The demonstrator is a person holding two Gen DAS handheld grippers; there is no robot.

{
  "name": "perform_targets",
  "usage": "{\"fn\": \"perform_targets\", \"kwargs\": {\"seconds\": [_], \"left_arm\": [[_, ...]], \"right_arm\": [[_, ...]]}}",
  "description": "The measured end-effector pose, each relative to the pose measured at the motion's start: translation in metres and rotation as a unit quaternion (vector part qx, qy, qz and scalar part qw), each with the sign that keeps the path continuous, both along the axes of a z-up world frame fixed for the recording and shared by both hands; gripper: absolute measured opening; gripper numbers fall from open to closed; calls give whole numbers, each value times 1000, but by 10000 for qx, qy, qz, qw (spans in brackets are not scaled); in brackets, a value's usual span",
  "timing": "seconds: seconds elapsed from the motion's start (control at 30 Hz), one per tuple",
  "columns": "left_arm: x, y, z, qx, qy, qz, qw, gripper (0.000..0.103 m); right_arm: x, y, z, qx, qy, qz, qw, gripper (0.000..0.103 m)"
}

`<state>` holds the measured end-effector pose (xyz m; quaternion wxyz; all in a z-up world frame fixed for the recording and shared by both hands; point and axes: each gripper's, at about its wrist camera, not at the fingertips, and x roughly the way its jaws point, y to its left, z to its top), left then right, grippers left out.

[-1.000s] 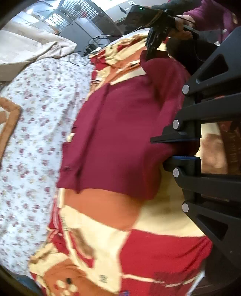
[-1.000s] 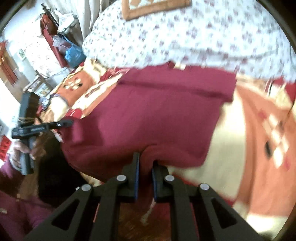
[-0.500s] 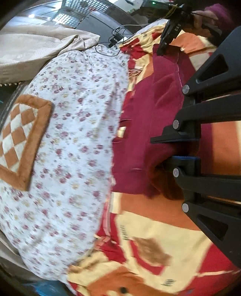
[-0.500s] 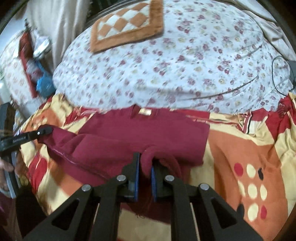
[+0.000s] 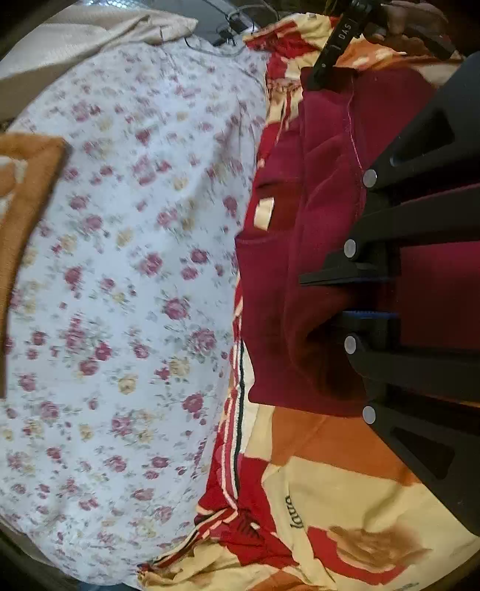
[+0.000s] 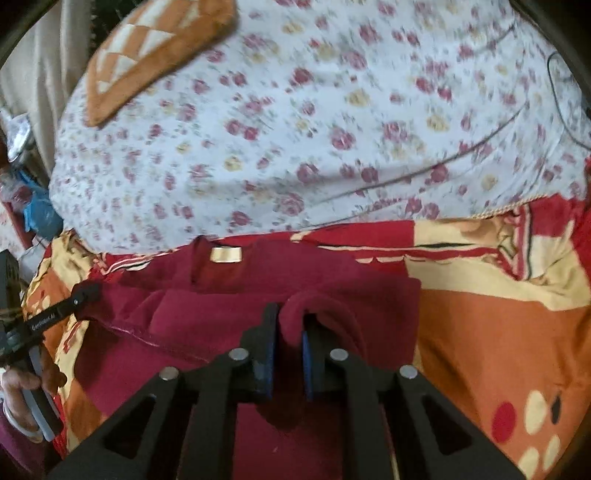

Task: Fold small clothes
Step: 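Grasp the hem with both tools and lift it toward the collar, then lay the hem over the collar and open both tools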

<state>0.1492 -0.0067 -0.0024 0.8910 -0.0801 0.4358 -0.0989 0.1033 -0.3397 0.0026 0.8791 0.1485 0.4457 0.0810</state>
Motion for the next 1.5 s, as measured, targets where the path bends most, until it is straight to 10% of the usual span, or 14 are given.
{"fn": "perform_targets", "kwargs": {"seconds": [0.27,0.33,0.5,0.67,0.83,0.97,1.5], "left_arm": [[9,13,2,-428,204,-69,9988,12],[6,17,9,-632,177,-108,9978,23],[3,20,20,-587,-182,1,9981,58],[12,18,11,-526,27,44,9986,59],[25,12,-17,296,414,237,9984,59],[34,22,-43,160,758,413,9961,59],[-26,11,4,546,-43,176,9983,59]], "right_arm": [[-7,-30,2,714,127,-81,9973,32],[-25,-39,21,425,-244,-333,9982,51],[-49,-23,34,202,-511,18,9985,54],[-21,23,5,-436,-227,564,9972,53],[43,10,-35,-660,369,-51,9971,53],[63,3,-64,-756,723,-211,9943,50],[-37,13,-15,-994,453,365,9933,56]]}}
